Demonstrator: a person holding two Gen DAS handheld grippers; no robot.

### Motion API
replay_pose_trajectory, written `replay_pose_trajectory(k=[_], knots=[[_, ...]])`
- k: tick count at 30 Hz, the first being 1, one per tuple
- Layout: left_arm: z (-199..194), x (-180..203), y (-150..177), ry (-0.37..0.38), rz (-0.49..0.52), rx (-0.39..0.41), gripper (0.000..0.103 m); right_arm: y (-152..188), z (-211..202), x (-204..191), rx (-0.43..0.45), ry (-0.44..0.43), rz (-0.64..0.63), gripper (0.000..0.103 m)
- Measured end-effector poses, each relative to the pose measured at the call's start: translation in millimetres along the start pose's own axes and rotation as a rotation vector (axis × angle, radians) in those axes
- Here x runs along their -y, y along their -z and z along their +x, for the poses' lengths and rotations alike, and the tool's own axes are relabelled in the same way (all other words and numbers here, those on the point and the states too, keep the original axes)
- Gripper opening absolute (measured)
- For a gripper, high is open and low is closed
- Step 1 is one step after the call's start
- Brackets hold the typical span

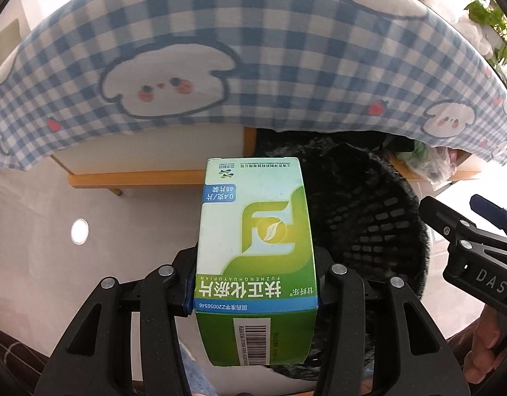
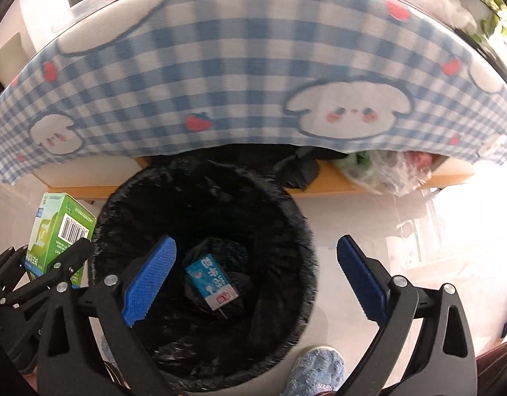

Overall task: Collect trash
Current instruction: 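Open the right gripper to drop the milk carton into the bin while the left holds the box, then open the left gripper to drop the green box into the bin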

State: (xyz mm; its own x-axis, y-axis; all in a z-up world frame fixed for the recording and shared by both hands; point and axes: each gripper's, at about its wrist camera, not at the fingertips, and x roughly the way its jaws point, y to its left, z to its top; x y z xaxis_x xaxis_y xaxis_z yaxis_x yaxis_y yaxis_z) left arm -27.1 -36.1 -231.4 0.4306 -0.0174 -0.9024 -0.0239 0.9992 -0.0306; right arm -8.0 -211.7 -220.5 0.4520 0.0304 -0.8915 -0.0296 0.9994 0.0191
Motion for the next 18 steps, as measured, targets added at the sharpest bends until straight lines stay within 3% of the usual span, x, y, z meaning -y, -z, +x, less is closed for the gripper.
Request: replay_pose_trajectory(k=[18], knots=[[27,84,-1,0.062,0.135,-0.047,0.047,12,-15,79,0.003,0.063,0.103,0.094]])
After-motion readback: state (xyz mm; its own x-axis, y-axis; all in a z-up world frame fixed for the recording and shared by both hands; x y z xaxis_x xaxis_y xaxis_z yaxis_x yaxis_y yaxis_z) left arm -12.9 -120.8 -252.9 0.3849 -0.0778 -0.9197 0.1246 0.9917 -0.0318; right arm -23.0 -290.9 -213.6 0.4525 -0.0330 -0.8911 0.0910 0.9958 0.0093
